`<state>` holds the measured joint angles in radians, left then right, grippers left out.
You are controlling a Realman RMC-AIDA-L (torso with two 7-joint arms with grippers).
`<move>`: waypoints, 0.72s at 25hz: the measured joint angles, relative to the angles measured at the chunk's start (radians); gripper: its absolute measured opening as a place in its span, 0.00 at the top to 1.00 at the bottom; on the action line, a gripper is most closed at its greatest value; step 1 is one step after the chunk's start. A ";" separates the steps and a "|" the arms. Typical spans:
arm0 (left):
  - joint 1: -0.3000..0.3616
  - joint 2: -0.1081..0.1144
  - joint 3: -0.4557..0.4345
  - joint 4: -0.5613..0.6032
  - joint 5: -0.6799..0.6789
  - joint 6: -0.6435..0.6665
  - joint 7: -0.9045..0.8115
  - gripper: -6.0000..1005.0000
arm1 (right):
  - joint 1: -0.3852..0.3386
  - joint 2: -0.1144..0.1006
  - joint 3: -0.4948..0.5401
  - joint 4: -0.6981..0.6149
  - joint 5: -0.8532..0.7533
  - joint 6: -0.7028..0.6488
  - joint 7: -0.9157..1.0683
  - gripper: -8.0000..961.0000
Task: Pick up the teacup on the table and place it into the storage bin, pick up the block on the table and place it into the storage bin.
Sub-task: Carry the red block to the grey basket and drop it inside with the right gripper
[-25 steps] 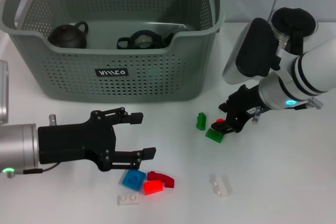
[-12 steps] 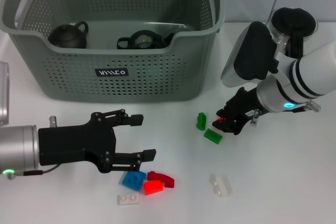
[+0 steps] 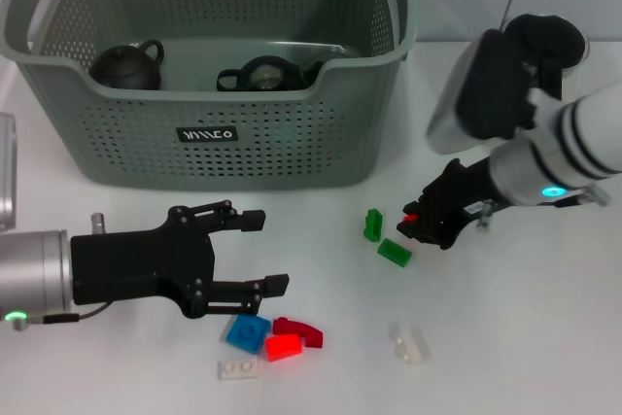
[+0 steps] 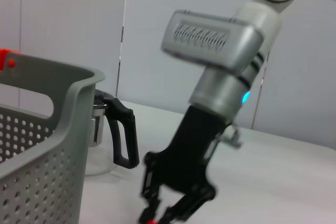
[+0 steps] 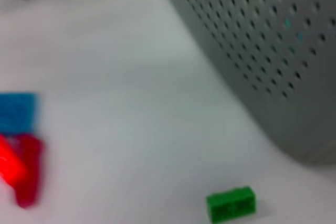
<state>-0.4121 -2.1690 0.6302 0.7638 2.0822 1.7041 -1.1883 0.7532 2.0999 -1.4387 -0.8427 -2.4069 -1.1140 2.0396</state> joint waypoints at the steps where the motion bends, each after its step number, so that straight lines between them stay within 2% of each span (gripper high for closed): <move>1: 0.001 0.000 -0.004 0.001 -0.001 0.002 -0.001 0.16 | -0.025 0.000 0.019 -0.063 0.001 -0.053 0.006 0.77; 5: 0.003 0.002 -0.021 0.000 -0.004 0.010 0.000 0.16 | -0.109 -0.001 0.118 -0.353 0.015 -0.323 0.075 0.78; 7: 0.004 0.001 -0.024 -0.002 -0.005 0.010 0.000 0.16 | -0.123 -0.001 0.174 -0.489 0.059 -0.477 0.139 0.77; 8: 0.004 0.000 -0.024 -0.003 -0.005 0.009 0.000 0.16 | -0.110 -0.002 0.250 -0.610 0.145 -0.606 0.210 0.77; 9: 0.003 0.000 -0.024 -0.003 -0.005 0.008 0.000 0.16 | -0.110 -0.002 0.250 -0.610 0.145 -0.606 0.210 0.76; 13: -0.002 -0.001 -0.024 -0.004 -0.005 0.006 0.001 0.16 | -0.016 -0.009 0.434 -0.711 0.336 -0.765 0.326 0.75; 15: -0.007 -0.001 -0.024 -0.005 -0.006 0.006 0.001 0.16 | 0.055 -0.018 0.516 -0.704 0.374 -0.763 0.347 0.74; 18: -0.016 0.000 -0.024 -0.005 -0.007 0.005 0.001 0.16 | 0.143 -0.036 0.558 -0.635 0.368 -0.686 0.338 0.73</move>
<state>-0.4284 -2.1692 0.6061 0.7592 2.0749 1.7090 -1.1873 0.8966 2.0635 -0.8806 -1.4774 -2.0391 -1.7998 2.3778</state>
